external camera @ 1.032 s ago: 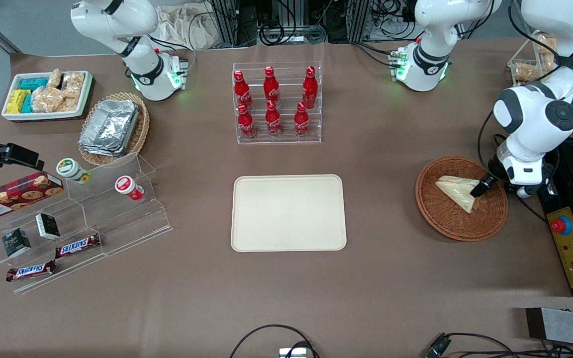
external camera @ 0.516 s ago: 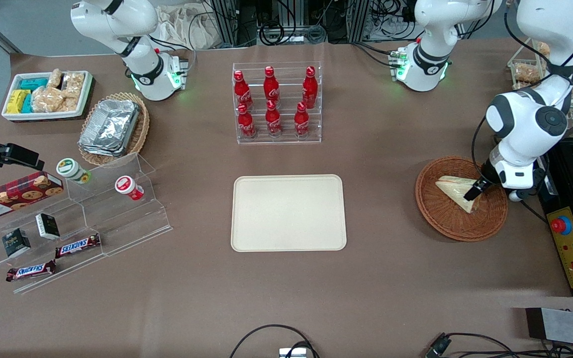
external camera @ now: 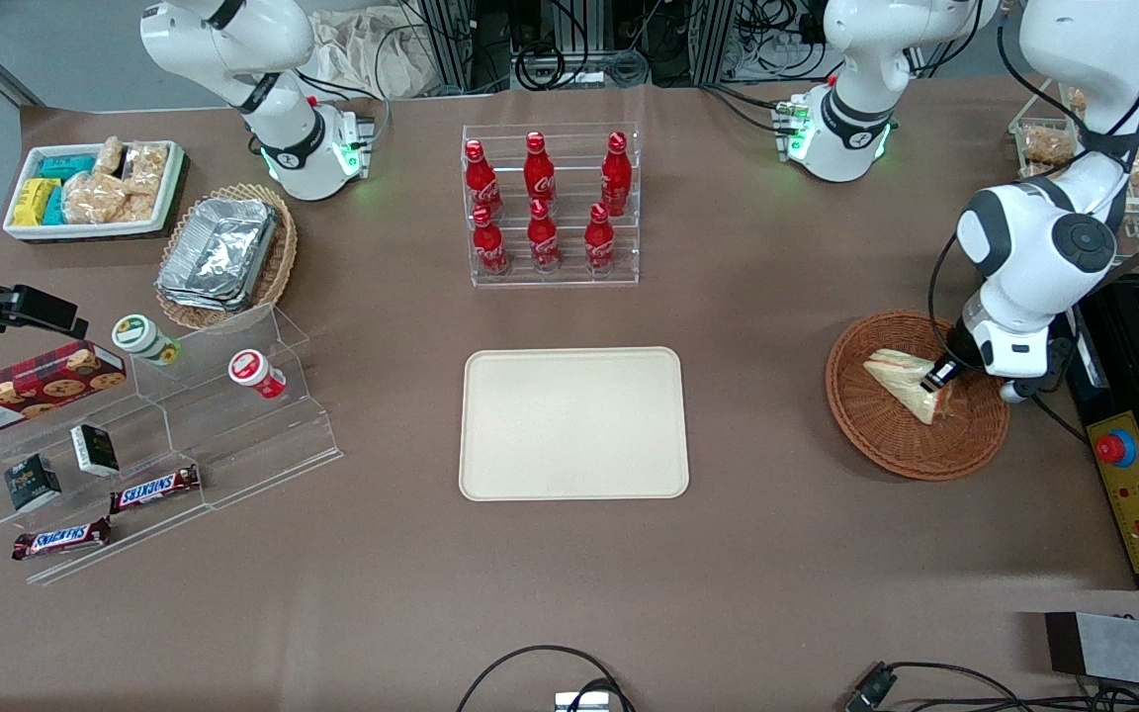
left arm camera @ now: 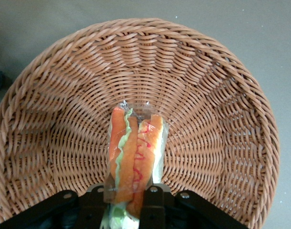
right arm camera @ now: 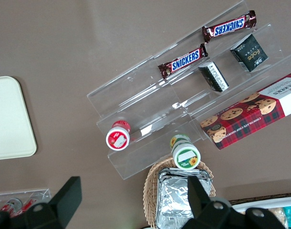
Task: Place sandwich from basket to tray
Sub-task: 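Lower the left gripper around the sandwich and close it, then lift the sandwich out of the basket with the left gripper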
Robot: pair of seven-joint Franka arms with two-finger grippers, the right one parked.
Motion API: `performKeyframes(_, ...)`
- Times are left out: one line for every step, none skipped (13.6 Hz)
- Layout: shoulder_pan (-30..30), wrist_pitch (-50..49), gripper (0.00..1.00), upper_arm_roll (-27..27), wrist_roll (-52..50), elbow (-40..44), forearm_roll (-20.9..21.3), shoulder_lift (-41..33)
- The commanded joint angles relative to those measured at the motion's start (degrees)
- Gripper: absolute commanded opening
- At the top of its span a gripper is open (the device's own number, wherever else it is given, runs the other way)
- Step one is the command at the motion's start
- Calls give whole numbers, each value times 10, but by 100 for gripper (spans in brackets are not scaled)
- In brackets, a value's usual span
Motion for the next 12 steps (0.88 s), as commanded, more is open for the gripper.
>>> performKeyframes(-8,-4,0,1,9,0,-2,-20)
performKeyframes(-8,-29,0,1,13,1,3,-39)
performKeyframes(-8,-62,0,1,26,3,3,-59)
performKeyframes(-8,-83,0,1,33,5,3,-79)
performKeyframes(-8,-100,0,1,40,6,4,-98)
performKeyframes(-8,-119,0,0,53,9,7,-112)
performKeyframes(-8,-144,0,-3,75,16,21,-126)
performKeyframes(-8,-175,0,-9,100,29,36,-137)
performKeyframes(-8,-212,0,-16,127,48,42,-145)
performKeyframes(-8,-254,0,-29,155,77,43,-147)
performKeyframes(-8,-304,0,-40,179,114,43,-147)
performKeyframes(-8,-358,0,-52,202,160,43,-144)
